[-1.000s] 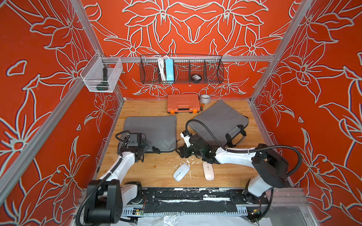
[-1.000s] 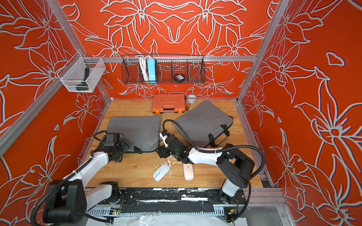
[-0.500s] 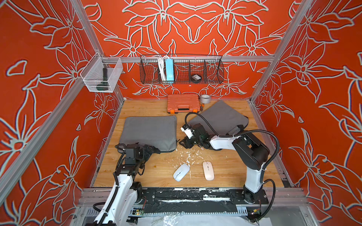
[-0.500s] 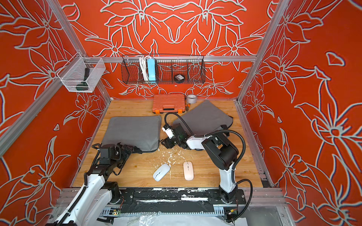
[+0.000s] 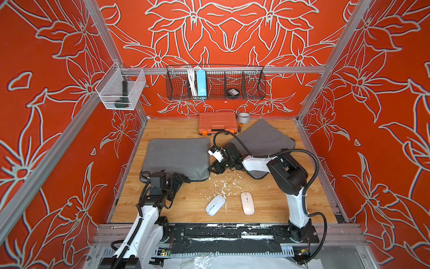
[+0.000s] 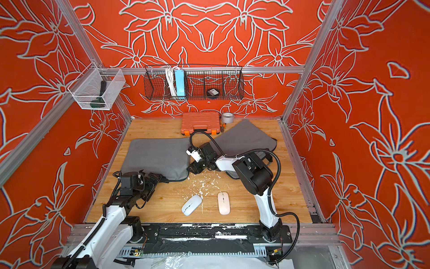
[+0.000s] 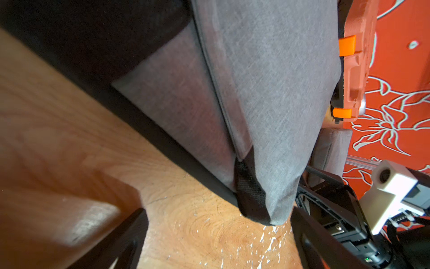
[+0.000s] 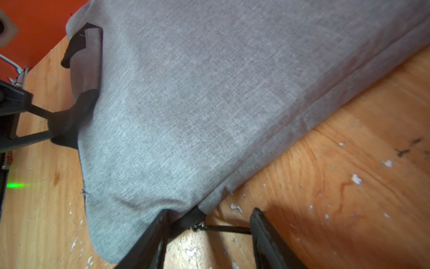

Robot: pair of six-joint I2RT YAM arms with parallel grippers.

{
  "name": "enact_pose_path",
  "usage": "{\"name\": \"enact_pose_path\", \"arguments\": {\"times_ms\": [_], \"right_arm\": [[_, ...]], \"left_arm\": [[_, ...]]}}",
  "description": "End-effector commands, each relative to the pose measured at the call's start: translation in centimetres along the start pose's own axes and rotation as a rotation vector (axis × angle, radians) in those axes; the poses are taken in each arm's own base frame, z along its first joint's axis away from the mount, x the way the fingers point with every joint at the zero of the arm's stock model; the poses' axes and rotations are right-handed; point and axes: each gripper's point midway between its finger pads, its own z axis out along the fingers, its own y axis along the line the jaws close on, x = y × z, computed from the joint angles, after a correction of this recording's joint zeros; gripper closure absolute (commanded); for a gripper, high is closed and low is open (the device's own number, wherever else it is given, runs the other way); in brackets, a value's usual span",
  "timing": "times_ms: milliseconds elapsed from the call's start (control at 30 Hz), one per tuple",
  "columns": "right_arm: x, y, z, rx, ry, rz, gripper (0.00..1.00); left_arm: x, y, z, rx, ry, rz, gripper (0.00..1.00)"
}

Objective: Put the mouse into the laptop bag
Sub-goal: Unzip the zipper on the zippered laptop bag.

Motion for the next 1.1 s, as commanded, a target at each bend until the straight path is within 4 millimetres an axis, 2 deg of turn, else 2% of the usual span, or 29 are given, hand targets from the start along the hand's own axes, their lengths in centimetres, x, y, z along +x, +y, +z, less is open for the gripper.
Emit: {"name": "enact_pose_path", "arguments": {"times_ms": [0,167,500,667,833,1067], "right_arm": [[1.5,0.6,0.6,-0.051,0.041,0.001,0.48],[2.3,0.7,0.0,-0.042,0.028,0.008,0.59],[3.3,-0.2,-0.7,0.03,0.019,0.022,0.69],[3.5,-0.4,-1.6,0.076,0.008,0.035,0.59],[3.9,0.2,-2.4,0.105,-0.005,0.05,0.54],[5.7,1.0,-1.3,0.21,0.038,0.027,0.42]], "left_arm": [[-0.1,-0.2,0.1,0.012,-0.004,-0.005,0.03],[0.1,0.1,0.6,0.004,0.012,-0.021,0.03],[-0.1,0.9,0.8,-0.029,-0.005,-0.027,0.05],[-0.1,0.8,0.8,-0.025,-0.004,-0.03,0.04],[-0.2,0.6,0.7,-0.021,-0.008,-0.028,0.04],[-0.2,0.5,0.6,-0.016,-0.009,-0.026,0.04]]}}
